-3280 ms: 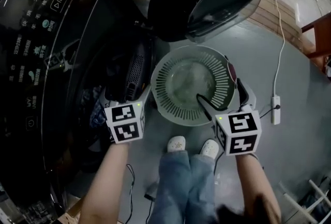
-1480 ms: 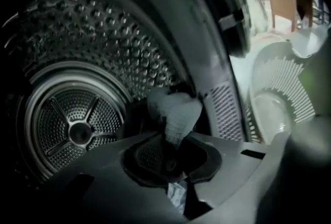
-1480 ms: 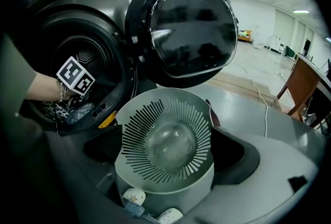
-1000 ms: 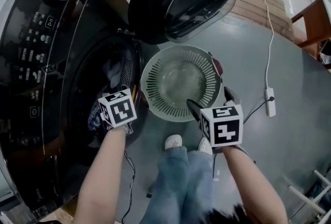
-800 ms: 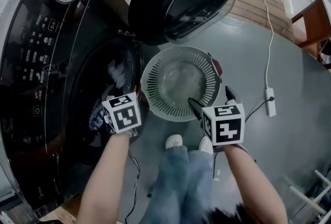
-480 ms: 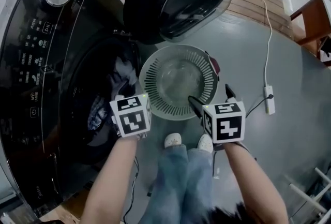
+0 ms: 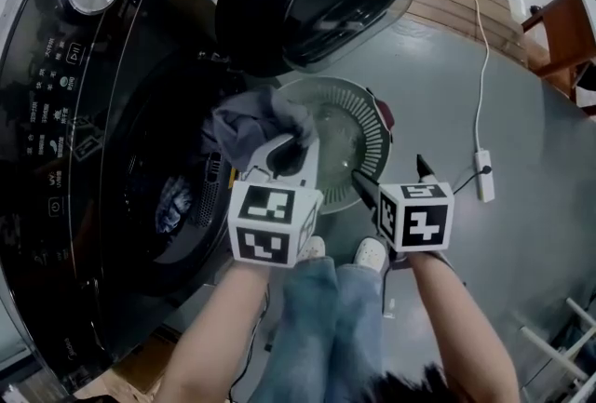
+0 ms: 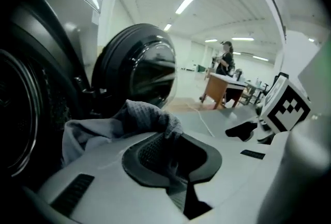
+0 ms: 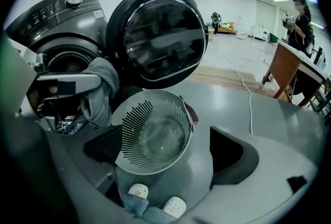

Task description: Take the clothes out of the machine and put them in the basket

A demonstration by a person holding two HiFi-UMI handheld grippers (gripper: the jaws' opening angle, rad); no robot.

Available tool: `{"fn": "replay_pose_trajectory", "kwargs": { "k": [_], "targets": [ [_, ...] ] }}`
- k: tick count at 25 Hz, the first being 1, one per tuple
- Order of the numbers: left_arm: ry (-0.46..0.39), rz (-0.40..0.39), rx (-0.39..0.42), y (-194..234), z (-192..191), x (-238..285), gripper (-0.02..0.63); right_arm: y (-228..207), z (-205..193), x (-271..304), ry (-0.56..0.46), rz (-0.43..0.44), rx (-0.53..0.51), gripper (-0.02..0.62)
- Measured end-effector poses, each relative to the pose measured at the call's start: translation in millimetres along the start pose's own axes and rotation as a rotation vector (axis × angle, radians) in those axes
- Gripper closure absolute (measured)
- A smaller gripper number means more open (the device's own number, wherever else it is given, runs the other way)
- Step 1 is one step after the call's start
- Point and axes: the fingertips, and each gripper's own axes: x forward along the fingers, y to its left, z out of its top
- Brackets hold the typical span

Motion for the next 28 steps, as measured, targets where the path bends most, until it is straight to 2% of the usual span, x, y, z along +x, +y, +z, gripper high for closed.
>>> {"fn": "replay_pose_trajectory", "kwargs": {
  "k": [3,9,10,12,13,18,23,28],
  "targets": [
    [0.016,-0.008,-0.012,-5.9,-1.9,7.3,0.572,-2.7,-1.1,2.3,0.005,-0.005,-0.001,0.067],
    [0.169,-0.017,0.032,-11.9,-43.7,25.2,0.566,1.2,-3.2,8.4,0.016,0.001,-0.013,0.068],
    [0.189,-0.018,0.031,-12.3,-50.7,27.3,0.518,2.4,-3.9,9.4,0.019,0.003,-0.013,0.069],
    [0.223,-0.013,0.010,-11.4,-63.2,30.8,0.244,4.8,-5.5,11.7,0.024,0.008,-0.017,0.068],
    [0.237,-0.006,0.000,-9.9,-68.5,31.5,0.209,5.9,-6.4,12.7,0.027,0.010,-0.020,0.067],
    [0.277,0.049,0.009,8.8,-88.3,28.1,0.209,9.6,-12.2,16.5,0.042,0.015,-0.036,0.067],
    [0.318,0.154,0.040,56.1,-109.8,17.3,0.209,15.0,-18.1,20.9,0.060,0.020,-0.050,0.069],
    [0.366,0.300,0.147,113.7,-123.0,-1.8,0.209,24.9,-19.6,26.9,0.066,0.031,-0.057,0.068]
  ]
}}
